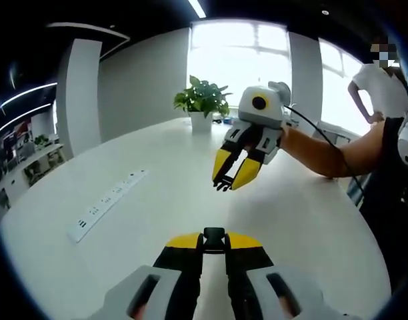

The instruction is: Snap the two parts of the plastic buckle together until the buckle closes and remains connected.

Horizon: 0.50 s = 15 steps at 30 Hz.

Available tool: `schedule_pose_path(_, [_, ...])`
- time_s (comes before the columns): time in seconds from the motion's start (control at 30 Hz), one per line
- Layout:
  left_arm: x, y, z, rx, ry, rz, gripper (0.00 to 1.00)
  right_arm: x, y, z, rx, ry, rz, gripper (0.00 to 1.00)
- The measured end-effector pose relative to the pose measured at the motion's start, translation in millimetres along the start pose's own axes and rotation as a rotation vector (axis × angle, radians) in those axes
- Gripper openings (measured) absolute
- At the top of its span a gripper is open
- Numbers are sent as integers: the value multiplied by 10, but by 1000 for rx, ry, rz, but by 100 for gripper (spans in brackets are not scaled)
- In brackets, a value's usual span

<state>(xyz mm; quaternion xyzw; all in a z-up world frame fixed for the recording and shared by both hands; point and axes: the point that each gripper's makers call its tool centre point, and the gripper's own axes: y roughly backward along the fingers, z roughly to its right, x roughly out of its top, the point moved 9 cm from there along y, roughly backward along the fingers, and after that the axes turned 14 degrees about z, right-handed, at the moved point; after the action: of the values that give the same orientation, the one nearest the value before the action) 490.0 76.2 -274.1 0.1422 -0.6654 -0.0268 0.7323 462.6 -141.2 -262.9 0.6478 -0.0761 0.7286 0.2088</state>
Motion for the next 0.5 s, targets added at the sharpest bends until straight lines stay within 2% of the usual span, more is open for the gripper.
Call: schedule_pose_path(0.5, [19,25,116,-2,-9,1,12,44,46,-92,-3,9,0,14])
